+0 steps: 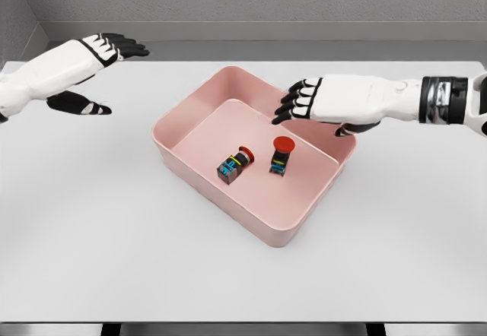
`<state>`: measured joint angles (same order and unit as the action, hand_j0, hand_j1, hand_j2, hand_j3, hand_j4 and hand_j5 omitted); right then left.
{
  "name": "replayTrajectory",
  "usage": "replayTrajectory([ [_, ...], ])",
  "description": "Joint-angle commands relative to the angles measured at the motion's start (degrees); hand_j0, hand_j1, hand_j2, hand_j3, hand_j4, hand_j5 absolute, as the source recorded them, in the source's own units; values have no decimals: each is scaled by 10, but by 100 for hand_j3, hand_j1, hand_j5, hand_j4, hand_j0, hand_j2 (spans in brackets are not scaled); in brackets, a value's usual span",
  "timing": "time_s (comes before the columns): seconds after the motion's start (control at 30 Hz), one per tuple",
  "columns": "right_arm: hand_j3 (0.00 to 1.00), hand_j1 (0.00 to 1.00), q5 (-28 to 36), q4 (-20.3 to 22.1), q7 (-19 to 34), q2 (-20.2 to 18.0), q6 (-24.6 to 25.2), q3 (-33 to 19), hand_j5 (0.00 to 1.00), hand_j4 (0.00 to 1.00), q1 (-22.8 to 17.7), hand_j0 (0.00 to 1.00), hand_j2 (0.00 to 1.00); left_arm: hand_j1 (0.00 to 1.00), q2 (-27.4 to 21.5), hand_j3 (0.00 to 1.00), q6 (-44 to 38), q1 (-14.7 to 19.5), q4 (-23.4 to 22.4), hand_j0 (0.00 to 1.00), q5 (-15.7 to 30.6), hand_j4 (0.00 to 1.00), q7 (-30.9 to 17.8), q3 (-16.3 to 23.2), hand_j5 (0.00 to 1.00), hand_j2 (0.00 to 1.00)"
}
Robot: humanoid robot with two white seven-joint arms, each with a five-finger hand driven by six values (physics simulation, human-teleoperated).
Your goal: Put the industrial switch in the basket with both arms
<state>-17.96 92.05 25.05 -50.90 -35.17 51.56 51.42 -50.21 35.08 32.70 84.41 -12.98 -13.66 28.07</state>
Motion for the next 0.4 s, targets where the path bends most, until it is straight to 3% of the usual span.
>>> replayTrajectory([
  [0.0, 100, 100, 7, -2, -33, -54, 2, -33, 100, 100, -3, 100, 100, 100, -10, 100, -1, 0, -5, 100, 6, 100, -1, -6, 100, 100],
  [0.07, 100, 100, 16, -2, -61, -88, 2, -73, 100, 100, -41, 100, 100, 100, -11, 100, -1, -9, -10, 100, 6, 100, 0, -14, 100, 100],
  [0.17, 100, 100, 19, -14, -68, -98, 2, -132, 100, 100, -94, 100, 100, 100, -11, 100, -1, -9, -13, 100, 7, 100, 0, -14, 100, 100],
  [0.37, 100, 100, 35, -44, -68, -98, 2, -136, 100, 100, -123, 100, 100, 100, -11, 100, -1, -9, -11, 100, 8, 100, 0, -14, 100, 100],
])
